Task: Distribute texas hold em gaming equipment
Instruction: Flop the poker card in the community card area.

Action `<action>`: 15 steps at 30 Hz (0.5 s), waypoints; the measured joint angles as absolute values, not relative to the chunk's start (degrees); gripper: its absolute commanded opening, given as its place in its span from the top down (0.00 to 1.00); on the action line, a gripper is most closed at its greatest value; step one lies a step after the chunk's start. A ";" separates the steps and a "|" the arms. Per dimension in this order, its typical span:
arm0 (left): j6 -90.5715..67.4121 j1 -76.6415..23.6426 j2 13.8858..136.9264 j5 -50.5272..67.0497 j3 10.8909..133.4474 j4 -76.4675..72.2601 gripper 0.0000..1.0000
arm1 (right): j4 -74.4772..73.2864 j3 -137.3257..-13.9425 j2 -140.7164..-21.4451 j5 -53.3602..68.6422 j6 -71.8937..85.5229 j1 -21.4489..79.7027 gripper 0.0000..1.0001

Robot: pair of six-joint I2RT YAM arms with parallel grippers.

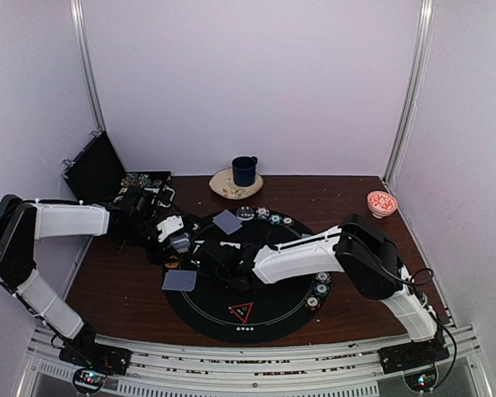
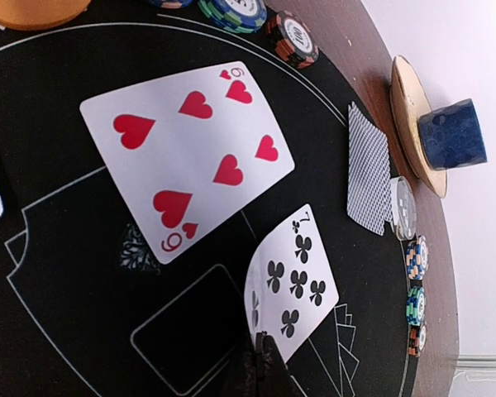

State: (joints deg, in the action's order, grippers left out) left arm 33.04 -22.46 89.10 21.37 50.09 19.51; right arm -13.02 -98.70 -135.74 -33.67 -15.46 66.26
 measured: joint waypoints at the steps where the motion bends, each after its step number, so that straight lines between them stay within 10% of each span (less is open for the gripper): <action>1: 33.01 -22.41 89.10 21.37 50.09 19.53 0.66 | -13.08 -98.70 -135.74 -33.45 -15.73 66.26 1.00; 15: 32.86 -22.44 89.10 21.43 50.09 19.42 0.66 | -6.17 -95.04 -135.66 -30.92 -21.71 66.24 1.00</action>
